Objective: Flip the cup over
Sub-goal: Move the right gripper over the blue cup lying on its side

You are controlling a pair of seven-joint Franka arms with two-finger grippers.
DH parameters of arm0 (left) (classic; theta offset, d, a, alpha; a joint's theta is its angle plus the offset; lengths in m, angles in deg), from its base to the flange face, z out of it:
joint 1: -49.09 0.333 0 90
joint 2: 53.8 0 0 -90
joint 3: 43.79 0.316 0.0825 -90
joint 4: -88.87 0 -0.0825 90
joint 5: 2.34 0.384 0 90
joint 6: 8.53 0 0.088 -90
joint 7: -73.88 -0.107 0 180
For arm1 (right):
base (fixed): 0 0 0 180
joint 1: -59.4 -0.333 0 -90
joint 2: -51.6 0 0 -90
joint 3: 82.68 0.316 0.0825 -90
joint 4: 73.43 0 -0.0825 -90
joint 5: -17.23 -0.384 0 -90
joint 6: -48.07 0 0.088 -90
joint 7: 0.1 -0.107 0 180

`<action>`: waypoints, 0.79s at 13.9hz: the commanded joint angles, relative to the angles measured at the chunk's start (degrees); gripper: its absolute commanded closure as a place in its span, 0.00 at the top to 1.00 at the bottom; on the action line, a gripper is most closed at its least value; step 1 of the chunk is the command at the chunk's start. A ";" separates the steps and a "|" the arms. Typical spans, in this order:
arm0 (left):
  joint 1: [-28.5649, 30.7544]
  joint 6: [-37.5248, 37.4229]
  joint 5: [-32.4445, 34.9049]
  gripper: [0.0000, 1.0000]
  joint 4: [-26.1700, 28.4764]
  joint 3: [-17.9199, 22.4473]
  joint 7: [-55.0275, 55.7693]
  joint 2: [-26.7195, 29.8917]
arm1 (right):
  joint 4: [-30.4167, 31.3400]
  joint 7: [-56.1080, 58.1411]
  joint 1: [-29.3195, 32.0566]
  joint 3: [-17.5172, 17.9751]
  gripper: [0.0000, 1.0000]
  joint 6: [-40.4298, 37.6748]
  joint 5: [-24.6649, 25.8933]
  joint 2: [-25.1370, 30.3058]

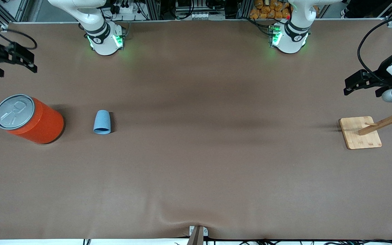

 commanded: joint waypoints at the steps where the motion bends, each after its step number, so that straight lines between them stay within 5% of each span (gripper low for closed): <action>1: 0.24 -0.88 -0.24 1.00 -0.58 -0.06 -0.28 0.19 | 0.10 1.13 0.96 0.79 1.00 -2.35 -0.11 -5.69; 5: -0.03 -0.96 -0.24 1.00 -0.67 -0.06 -0.01 0.19 | 3.86 0.69 0.51 0.97 1.00 -2.14 -1.25 -10.99; 11: 0.15 -0.96 -0.24 1.00 -0.67 -0.15 -0.01 0.19 | 31.79 0.42 -0.53 1.15 1.00 24.91 -5.12 -5.91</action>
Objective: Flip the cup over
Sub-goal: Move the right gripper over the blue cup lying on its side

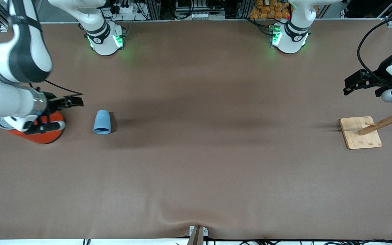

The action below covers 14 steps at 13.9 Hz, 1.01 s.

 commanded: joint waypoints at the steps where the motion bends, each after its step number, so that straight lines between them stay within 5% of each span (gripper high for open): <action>1: 0.11 -0.86 -0.15 1.00 -0.65 -0.12 -0.02 0.19 | 15.92 0.10 -0.59 0.40 1.00 11.91 -0.82 5.68; 5: 0.19 -0.95 -0.15 1.00 -0.65 -0.12 -0.10 0.19 | 27.11 0.28 -0.59 0.40 1.00 28.97 -0.73 4.72; 14: 0.19 -0.95 -0.06 1.00 -0.65 -0.12 -0.10 0.28 | 27.21 1.16 -1.29 0.31 1.00 41.11 1.64 -3.89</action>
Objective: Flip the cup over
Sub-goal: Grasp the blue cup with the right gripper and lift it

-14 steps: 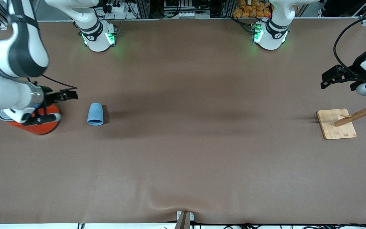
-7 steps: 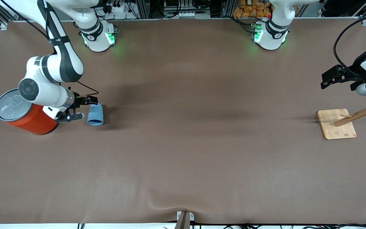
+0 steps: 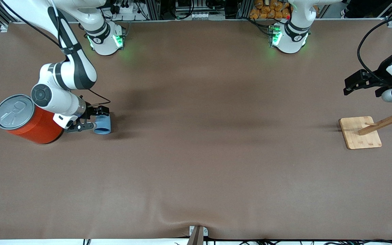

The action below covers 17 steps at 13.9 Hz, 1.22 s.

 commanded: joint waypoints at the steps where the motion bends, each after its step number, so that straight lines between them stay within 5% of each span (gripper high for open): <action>1: 0.19 -0.95 -0.06 1.00 -0.65 -0.12 -0.28 0.28 | 0.52 0.77 0.04 -0.17 1.00 4.55 2.40 -3.18; 5: 0.10 -0.95 0.03 1.00 -0.56 -0.21 -0.02 0.28 | 0.96 2.96 0.48 -0.17 1.00 9.29 3.38 -6.25; 6: 0.18 -0.95 0.11 1.00 -0.65 -0.21 -0.02 0.28 | 1.14 3.58 0.56 -0.17 0.89 10.26 3.38 -6.70; 7: 0.27 -0.86 0.03 1.00 -0.82 -0.04 -0.19 0.37 | 1.22 4.45 0.57 -0.09 0.39 9.57 3.38 -6.44; 8: 0.19 -0.95 0.03 1.00 -0.65 -0.03 -0.02 0.45 | 0.79 4.55 0.13 -0.09 0.00 8.35 3.29 -6.26; 14: 0.54 -0.60 0.20 1.00 -0.56 0.31 0.16 -1.21 | -17.37 4.55 -2.15 7.19 0.00 -3.88 1.35 -7.23; 17: 4.04 -0.51 0.11 1.00 -0.56 0.41 0.16 -1.57 | -34.14 1.50 -8.38 7.91 0.00 -12.02 -0.83 -15.20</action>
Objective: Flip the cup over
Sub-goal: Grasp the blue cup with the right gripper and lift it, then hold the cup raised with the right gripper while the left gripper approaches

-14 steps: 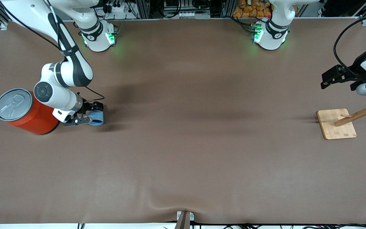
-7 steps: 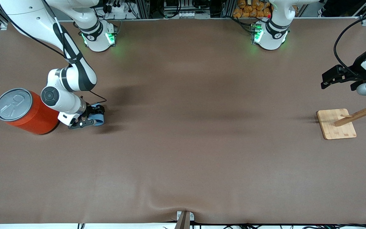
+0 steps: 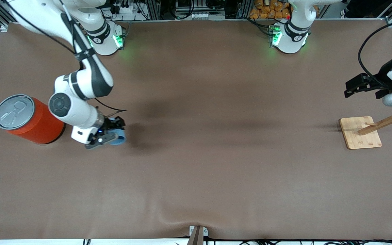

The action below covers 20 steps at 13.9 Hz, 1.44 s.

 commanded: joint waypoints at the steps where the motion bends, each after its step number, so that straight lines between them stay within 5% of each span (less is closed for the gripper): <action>1: 3.40 -0.51 -0.16 1.00 -0.67 -0.19 -0.09 -0.27 | -18.06 -4.95 -5.69 0.28 0.00 -7.35 -4.33 -10.15; 4: 3.94 -0.51 0.28 1.00 -0.76 -0.27 -0.09 -0.27 | -30.39 -6.84 -14.91 0.19 0.00 -6.58 -7.44 -17.28; 9: 3.94 -0.77 0.28 1.00 -0.49 -0.27 -0.44 -0.19 | -43.84 9.16 -28.36 -2.60 0.00 1.86 -2.01 -28.52; 11: 4.02 -0.77 0.10 1.00 -0.40 -0.27 -0.71 -0.18 | -44.93 11.69 -33.90 -5.86 0.00 1.25 7.89 -30.03; 14: 3.32 -0.42 -0.51 1.00 -0.49 -0.36 -0.79 -2.19 | -44.93 15.92 -38.48 -5.87 0.00 -1.38 17.06 -31.70; 18: 3.84 -0.25 -0.51 1.00 -0.67 -0.36 -0.71 -4.83 | -44.67 15.76 -43.06 -6.84 0.00 -7.89 18.84 -32.41; 20: 4.20 -0.16 -0.43 1.00 -0.76 -0.27 -0.18 -6.94 | -44.84 15.58 -44.03 -6.75 0.00 -7.11 23.57 -34.95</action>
